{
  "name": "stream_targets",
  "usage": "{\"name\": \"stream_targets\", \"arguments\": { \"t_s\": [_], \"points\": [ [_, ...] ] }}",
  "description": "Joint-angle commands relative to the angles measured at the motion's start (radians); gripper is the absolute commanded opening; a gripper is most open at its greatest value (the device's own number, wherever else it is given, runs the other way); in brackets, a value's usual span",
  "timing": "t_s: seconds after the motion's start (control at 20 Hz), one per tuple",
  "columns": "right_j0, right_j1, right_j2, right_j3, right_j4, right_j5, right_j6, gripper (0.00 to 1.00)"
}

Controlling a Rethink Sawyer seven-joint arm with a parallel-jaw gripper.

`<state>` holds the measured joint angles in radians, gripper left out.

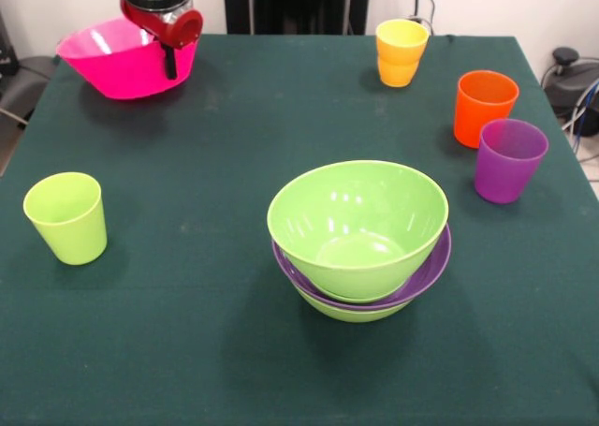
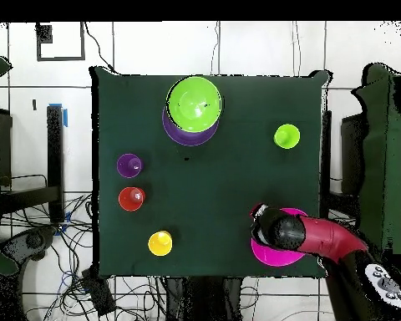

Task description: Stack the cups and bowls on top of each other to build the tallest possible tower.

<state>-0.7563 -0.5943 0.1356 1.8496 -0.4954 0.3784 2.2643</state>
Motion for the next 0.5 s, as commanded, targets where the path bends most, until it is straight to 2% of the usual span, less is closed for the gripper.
{"name": "stream_targets", "arguments": {
  "t_s": [0.05,0.3,0.5],
  "points": [
    [0.029,-0.017,0.165,-0.063,0.064,0.087,-0.064,0.0],
    [0.042,-0.043,0.179,-0.084,0.093,0.164,-0.084,0.0],
    [0.039,-0.053,0.196,-0.092,0.112,0.188,-0.09,0.0]
  ]
}}
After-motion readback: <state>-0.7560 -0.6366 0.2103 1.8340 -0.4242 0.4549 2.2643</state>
